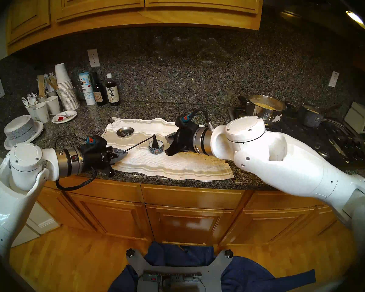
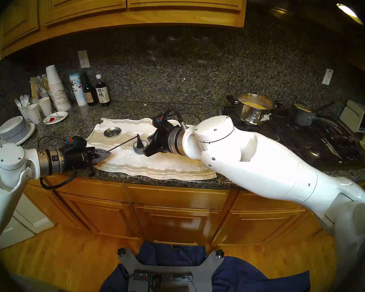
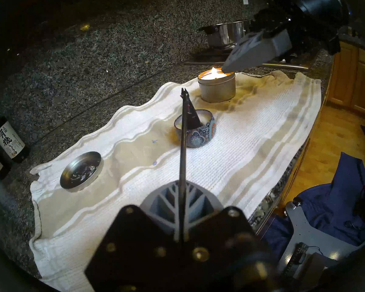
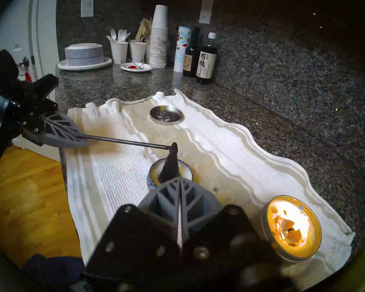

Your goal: Put out candle flame

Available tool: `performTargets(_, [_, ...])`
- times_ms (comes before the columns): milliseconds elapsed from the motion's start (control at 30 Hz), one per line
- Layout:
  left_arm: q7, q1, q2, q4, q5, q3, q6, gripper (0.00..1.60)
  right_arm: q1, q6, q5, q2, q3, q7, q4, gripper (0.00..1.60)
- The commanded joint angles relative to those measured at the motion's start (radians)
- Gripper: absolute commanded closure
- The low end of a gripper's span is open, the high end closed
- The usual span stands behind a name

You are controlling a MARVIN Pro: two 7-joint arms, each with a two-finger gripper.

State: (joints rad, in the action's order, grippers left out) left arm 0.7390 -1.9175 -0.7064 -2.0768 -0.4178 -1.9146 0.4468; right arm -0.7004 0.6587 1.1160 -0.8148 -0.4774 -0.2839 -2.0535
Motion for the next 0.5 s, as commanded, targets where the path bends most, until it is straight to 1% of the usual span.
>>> performTargets(0, [0.006, 0.005, 0.001, -0.029, -0.006, -0.035, -0.01, 1.6, 0.031, -0.001, -0.02, -0.051, 0.001, -0.007, 0.012, 1.6])
performTargets(467, [0.015, -0.003, -0.01, -0.034, -0.004, -0.05, -0.007, 1.6, 0.045, 0.022, -0.047, -0.095, 0.041, -0.014, 0.061, 1.6])
